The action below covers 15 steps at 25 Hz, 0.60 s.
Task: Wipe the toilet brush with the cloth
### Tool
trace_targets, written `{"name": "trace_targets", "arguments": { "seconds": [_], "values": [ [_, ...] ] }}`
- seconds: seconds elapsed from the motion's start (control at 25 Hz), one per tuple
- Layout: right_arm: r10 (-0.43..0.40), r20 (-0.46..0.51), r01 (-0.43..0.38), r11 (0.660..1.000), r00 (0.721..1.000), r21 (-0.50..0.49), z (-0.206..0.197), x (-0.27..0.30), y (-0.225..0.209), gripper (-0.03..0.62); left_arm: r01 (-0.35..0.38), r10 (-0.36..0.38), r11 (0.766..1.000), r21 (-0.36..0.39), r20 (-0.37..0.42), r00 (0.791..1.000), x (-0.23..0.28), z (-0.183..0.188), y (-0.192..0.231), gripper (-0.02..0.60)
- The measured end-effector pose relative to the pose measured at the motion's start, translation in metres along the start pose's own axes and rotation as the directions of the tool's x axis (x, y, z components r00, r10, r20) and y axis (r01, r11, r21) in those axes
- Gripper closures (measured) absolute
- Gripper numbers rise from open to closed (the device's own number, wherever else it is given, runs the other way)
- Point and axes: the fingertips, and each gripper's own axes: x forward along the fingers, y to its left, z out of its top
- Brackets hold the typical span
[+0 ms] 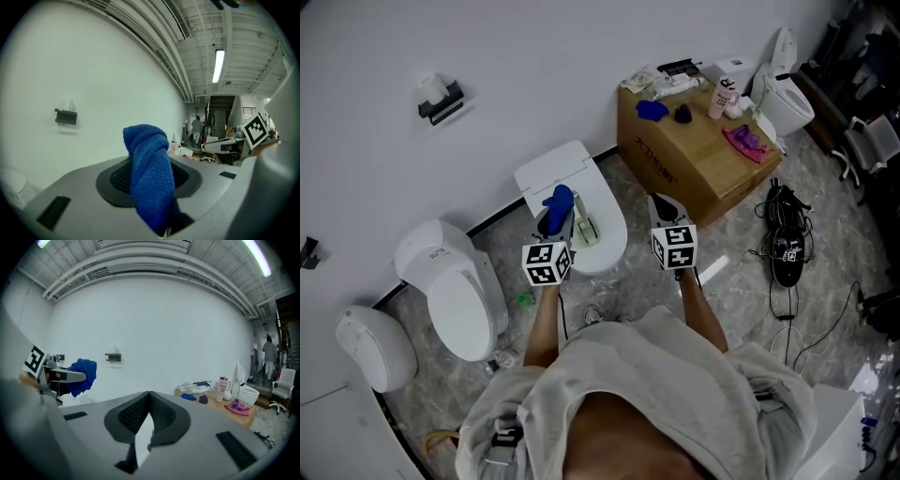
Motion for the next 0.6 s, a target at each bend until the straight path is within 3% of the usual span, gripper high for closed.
{"name": "trace_targets", "arguments": {
  "seconds": [0.6],
  "values": [
    [0.003,-0.021,-0.003,1.000,1.000,-0.014,-0.0029,0.0069,0.0037,0.563,0.015,-0.015,1.000,0.004,-0.005,1.000,0.0047,0.0001,0.0035,0.420]
  ]
}}
